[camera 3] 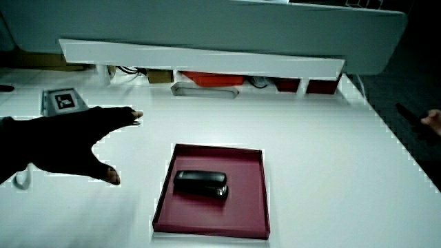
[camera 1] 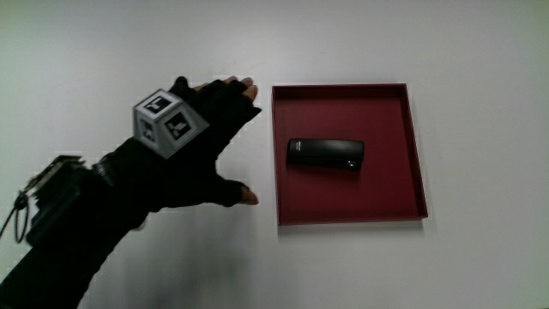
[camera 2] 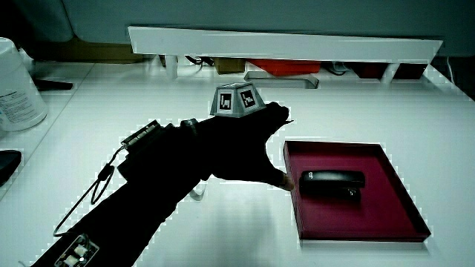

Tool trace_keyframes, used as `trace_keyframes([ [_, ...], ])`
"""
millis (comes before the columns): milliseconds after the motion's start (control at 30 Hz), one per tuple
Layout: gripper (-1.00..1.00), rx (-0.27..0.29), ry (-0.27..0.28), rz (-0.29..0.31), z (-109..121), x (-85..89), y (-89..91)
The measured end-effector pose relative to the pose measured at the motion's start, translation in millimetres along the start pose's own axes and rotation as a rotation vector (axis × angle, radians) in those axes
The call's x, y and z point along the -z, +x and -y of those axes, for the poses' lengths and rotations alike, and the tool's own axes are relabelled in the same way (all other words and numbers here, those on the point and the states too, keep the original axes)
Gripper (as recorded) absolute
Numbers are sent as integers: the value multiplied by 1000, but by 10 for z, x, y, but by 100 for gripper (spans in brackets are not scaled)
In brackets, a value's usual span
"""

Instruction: Pick stapper from plate

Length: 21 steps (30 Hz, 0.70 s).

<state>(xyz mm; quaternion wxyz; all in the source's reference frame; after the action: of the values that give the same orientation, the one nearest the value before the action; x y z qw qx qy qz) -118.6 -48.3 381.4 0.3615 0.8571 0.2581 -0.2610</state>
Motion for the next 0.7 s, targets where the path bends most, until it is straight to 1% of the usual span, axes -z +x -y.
trace_keyframes([
  [33, 0, 90, 47, -27, -61, 0, 21],
  [67, 0, 19, 6, 33, -107, 18, 30],
  [100, 0, 1, -11, -10, -149, 10, 64],
  [167, 0, -1, -20, 42, -261, 47, 73],
  [200, 0, -19, -41, -19, -296, 26, 126],
  [267, 0, 6, -24, -3, -416, 63, 130],
  [300, 0, 34, -26, -67, -460, 51, 179],
  [333, 0, 33, -28, -56, -517, 75, 184],
  [367, 0, 1, -47, -47, -563, 93, 198],
  [400, 0, 38, -35, -51, -632, 125, 197],
  [433, 0, 46, -46, -87, -685, 139, 222],
  [500, 0, -2, -72, -63, -788, 188, 244],
  [533, 0, -9, -71, -53, -839, 220, 248],
  [600, 0, 40, -70, -100, -945, 271, 271],
  [633, 0, 28, -78, -98, -979, 290, 293],
  [667, 0, 33, -78, -125, -1021, 312, 305],
  [700, 0, 25, -75, -120, -1056, 336, 314],
])
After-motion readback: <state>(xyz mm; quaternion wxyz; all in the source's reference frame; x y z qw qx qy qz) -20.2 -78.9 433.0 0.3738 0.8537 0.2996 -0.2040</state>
